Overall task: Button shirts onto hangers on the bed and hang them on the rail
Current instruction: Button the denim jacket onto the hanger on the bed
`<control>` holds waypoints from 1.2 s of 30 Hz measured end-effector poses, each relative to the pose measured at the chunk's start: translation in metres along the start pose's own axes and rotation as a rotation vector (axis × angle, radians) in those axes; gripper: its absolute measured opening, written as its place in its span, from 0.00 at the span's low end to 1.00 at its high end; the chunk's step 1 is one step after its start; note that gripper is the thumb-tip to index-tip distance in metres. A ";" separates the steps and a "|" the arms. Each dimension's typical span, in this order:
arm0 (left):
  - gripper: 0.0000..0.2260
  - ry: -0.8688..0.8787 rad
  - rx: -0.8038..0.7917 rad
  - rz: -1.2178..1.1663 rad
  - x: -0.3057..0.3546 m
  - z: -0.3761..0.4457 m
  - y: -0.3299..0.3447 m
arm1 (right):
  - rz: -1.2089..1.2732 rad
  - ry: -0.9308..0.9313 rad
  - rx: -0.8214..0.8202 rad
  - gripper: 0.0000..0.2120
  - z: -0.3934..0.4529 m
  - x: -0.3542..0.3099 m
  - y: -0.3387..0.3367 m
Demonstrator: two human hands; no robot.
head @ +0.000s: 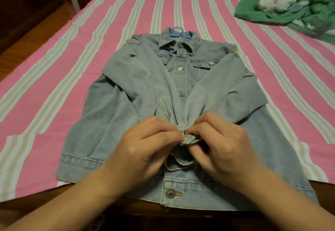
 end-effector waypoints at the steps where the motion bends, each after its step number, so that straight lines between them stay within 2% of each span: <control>1: 0.06 -0.059 -0.017 -0.050 0.000 -0.001 0.001 | 0.023 0.017 0.026 0.08 0.000 0.000 0.000; 3: 0.10 -0.143 -0.074 -0.131 0.001 -0.001 0.004 | 0.085 0.040 0.068 0.11 0.000 -0.004 0.000; 5: 0.09 -0.159 -0.103 -0.140 0.001 -0.002 0.006 | 0.137 0.041 0.062 0.11 0.001 -0.010 0.000; 7: 0.08 -0.176 -0.064 -0.092 -0.001 -0.002 0.003 | 0.207 0.065 0.030 0.08 0.001 -0.013 0.000; 10: 0.09 -0.186 -0.001 0.016 -0.006 0.006 -0.014 | 0.286 0.173 0.030 0.14 0.003 -0.004 -0.006; 12: 0.10 -0.185 0.060 0.101 -0.013 0.014 -0.032 | 0.298 0.250 0.093 0.17 0.005 0.005 -0.012; 14: 0.13 -0.229 0.105 0.182 -0.025 0.021 -0.054 | 0.293 0.329 0.169 0.16 0.008 0.015 -0.017; 15: 0.15 -0.304 0.112 0.201 -0.033 0.023 -0.064 | 0.269 0.371 0.181 0.14 0.009 0.020 -0.019; 17: 0.19 -0.586 0.123 0.170 -0.057 0.024 -0.080 | 0.175 0.461 0.108 0.09 0.009 0.035 -0.019; 19: 0.22 -0.843 0.136 0.210 -0.082 0.016 -0.090 | 0.003 0.538 -0.106 0.09 0.004 0.051 -0.014; 20: 0.22 -0.858 0.123 0.302 -0.090 0.012 -0.093 | -0.090 0.568 -0.222 0.14 0.000 0.059 -0.012; 21: 0.20 -0.808 0.103 0.378 -0.093 0.009 -0.095 | -0.160 0.598 -0.311 0.19 -0.004 0.067 -0.011; 23: 0.16 -0.626 0.033 0.364 -0.086 0.010 -0.086 | -0.237 0.663 -0.396 0.30 -0.007 0.079 -0.011; 25: 0.18 -0.435 -0.160 0.317 -0.070 0.013 -0.064 | -0.288 0.698 -0.420 0.37 -0.007 0.092 -0.008; 27: 0.25 -0.304 -0.389 0.430 -0.061 0.009 -0.037 | -0.378 0.649 -0.411 0.39 -0.002 0.105 -0.004; 29: 0.24 -0.221 -0.483 0.598 -0.064 0.003 -0.017 | -0.464 0.572 -0.409 0.33 0.002 0.121 -0.001; 31: 0.12 -0.155 -0.350 0.653 -0.063 0.009 -0.014 | -0.550 0.523 -0.460 0.21 0.005 0.131 -0.008; 33: 0.06 -0.073 -0.161 0.633 -0.055 0.022 -0.023 | -0.663 0.491 -0.441 0.09 0.009 0.138 -0.028; 34: 0.06 -0.012 -0.119 0.612 -0.049 0.027 -0.028 | -0.701 0.460 -0.405 0.07 0.009 0.140 -0.038; 36: 0.06 0.084 -0.187 0.547 -0.036 0.030 -0.034 | -0.708 0.429 -0.404 0.08 0.004 0.141 -0.054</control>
Point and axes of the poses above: each hand's wrist, its own z-axis towards the middle knuckle, its own y-axis out of the palm, x = y × z, the point moved 1 cm from there along z, towards the middle knuckle, and after that the axes turned 7 degrees about z, right-handed, at the moved point
